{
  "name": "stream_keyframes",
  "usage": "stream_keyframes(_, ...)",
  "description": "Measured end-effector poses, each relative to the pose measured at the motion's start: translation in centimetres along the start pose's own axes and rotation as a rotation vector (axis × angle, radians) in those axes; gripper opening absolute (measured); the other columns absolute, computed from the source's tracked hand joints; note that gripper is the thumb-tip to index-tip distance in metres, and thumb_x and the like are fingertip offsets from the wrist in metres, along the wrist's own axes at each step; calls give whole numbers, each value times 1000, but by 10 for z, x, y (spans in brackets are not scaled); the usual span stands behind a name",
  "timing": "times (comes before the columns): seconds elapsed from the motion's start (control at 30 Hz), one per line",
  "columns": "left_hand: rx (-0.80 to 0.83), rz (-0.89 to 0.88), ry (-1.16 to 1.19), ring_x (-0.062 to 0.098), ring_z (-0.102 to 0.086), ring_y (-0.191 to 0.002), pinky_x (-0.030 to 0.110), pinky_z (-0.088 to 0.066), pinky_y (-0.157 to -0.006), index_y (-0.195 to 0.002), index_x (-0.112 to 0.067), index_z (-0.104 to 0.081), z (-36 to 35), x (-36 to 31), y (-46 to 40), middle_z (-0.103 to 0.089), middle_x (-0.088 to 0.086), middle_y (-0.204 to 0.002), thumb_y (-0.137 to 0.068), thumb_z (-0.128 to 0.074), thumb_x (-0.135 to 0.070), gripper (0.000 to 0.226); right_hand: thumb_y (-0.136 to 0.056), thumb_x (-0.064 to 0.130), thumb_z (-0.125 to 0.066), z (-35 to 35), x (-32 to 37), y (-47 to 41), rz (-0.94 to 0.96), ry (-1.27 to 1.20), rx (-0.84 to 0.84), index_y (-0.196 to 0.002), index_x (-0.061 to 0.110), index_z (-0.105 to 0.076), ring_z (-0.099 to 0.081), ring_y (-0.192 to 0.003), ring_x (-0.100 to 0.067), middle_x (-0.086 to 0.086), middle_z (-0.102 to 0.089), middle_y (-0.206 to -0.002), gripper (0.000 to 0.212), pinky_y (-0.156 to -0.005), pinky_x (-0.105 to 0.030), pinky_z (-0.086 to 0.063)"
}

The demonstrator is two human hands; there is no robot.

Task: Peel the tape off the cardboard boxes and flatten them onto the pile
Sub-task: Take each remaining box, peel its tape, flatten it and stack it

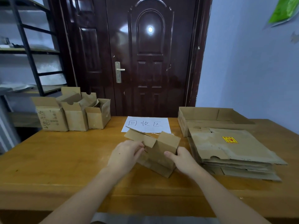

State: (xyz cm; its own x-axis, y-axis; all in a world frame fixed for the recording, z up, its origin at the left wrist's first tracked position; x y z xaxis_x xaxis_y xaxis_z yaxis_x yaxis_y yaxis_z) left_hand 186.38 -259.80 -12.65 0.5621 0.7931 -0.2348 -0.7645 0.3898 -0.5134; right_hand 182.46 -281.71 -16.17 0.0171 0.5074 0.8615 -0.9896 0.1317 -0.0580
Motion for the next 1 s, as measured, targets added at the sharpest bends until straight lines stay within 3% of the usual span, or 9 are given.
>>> stream_keyframes(0.1,-68,92,-28,10,-61,-117,31,-54,-93,-124,-37,-63,14,27,-4,-66,-14,-126,-95,-69,-37,29,-99,37,-64,3,-2,-5,-44,-111,16,-108,36,-55,-59,-96,-2,18,-63,-105,13,-72,-20,-50)
stream_keyframes(0.17,-71,246,25,12,-58,-124,33,-53,-96,-137,-36,-51,18,49,-4,-59,-9,-140,-93,-72,-40,49,-98,34,-65,7,-1,-8,-51,-185,30,-107,39,-55,-59,-104,-6,17,-63,-110,14,-84,-29,-55)
stream_keyframes(0.3,11,510,362,18,-55,-129,36,-49,-100,-142,-24,-46,10,76,0,-56,-3,-144,-93,-68,-51,59,-96,25,-68,10,7,-11,-94,-387,132,-119,31,-60,-62,-110,-9,10,-69,-118,26,-92,-37,-55)
stream_keyframes(0.43,72,445,682,7,-66,-109,30,-55,-90,-121,-30,-54,11,66,-4,-69,-14,-116,-96,-67,-43,31,-88,22,-76,7,12,-15,-116,-571,259,-131,26,-58,-66,-118,-20,2,-72,-124,46,-98,-51,-56)
stream_keyframes(0.57,20,426,890,4,-71,-102,30,-56,-93,-143,-30,-29,18,58,-6,-72,-9,-113,-96,-71,-26,63,-83,29,-83,22,16,-23,-113,-598,5,-136,30,-42,-64,-114,-22,0,-62,-127,67,-92,-46,-58)
stream_keyframes(0.7,7,375,851,12,-68,-106,27,-57,-87,-146,-43,-19,25,51,-12,-62,-3,-119,-99,-66,-17,71,-89,21,-79,32,25,-27,24,-408,-184,-123,28,-46,-57,-110,-11,4,-56,-127,48,-83,-32,-55)
stream_keyframes(0.77,-13,360,860,15,-66,-109,31,-58,-91,-144,-43,-20,29,49,-14,-56,-2,-122,-101,-63,-13,68,-87,21,-81,29,27,-28,16,-382,-122,-121,29,-55,-55,-112,-11,6,-53,-130,44,-87,-32,-55)
stream_keyframes(0.9,-14,288,794,15,-53,-128,46,-47,-111,-138,-40,-40,30,53,-14,-49,-6,-136,-102,-61,-14,50,-85,8,-80,16,23,-27,-110,-666,126,-137,35,-55,-60,-118,-23,-5,-54,-133,64,-102,-42,-53)
stream_keyframes(1.0,56,306,737,14,-46,-135,43,-43,-115,-142,-43,-48,24,56,-14,-43,-8,-148,-101,-63,-24,47,-81,2,-82,18,24,-28,-48,-596,171,-144,34,-51,-61,-121,-22,-2,-56,-136,77,-92,-36,-59)
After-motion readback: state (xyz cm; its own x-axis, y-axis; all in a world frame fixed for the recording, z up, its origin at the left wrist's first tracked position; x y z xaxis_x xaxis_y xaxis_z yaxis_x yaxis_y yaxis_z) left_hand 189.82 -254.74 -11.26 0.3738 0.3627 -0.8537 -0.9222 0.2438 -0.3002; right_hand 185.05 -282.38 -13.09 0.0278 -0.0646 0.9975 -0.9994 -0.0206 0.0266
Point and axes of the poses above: each hand's wrist, its own y-axis away from the middle knuckle, its own z-axis out of the back of the hand, x = y × z, the point moved 7 cm from there along -y, towards the middle knuckle
